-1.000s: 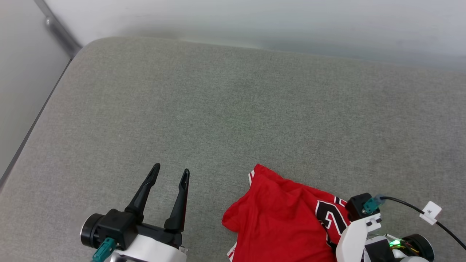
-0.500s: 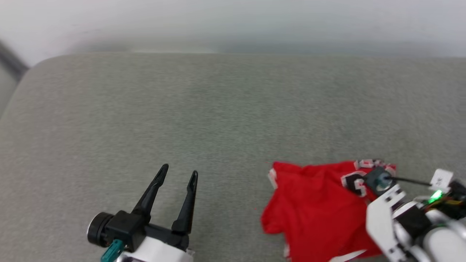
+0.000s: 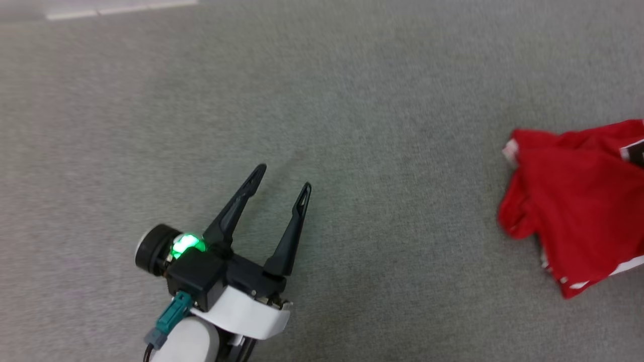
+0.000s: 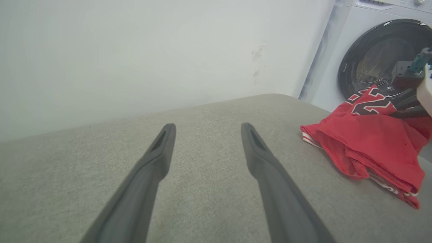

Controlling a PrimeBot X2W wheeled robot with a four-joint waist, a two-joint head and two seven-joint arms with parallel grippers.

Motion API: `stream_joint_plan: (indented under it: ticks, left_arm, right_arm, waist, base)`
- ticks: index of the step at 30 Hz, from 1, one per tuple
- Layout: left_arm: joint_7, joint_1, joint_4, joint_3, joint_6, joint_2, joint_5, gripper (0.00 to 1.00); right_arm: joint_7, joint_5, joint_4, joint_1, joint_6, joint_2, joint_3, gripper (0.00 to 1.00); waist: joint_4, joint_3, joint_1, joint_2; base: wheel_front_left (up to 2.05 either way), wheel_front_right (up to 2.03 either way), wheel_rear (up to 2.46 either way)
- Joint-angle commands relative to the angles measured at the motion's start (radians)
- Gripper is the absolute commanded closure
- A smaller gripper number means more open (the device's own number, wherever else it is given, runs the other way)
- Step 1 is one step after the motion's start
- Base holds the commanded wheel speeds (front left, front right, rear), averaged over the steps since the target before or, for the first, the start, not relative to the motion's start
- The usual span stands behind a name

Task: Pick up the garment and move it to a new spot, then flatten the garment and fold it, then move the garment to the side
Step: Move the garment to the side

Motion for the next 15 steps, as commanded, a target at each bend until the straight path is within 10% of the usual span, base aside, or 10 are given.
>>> stream_joint_plan:
  ticks: [1, 15]
  left_arm:
    - [-0.002, -0.029, -0.01, -0.004, 0.001, 0.016, 0.008, 0.0]
    - [-0.002, -0.129, -0.09, -0.023, 0.001, 0.086, 0.024, 0.0]
  right_arm:
    - [-0.025, -0.01, 0.033, -0.016, -0.001, -0.012, -0.031, 1.0]
    - [-0.299, -0.11, 0.388, -0.109, -0.002, -0.028, -0.259, 1.0]
  waist:
    - [-0.056, 0.091, -0.0001, 0.0]
    - [-0.055, 0.253, -0.0001, 0.0]
  base:
    - [0.0, 0.0, 0.0]
    - [0.0, 0.0, 0.0]
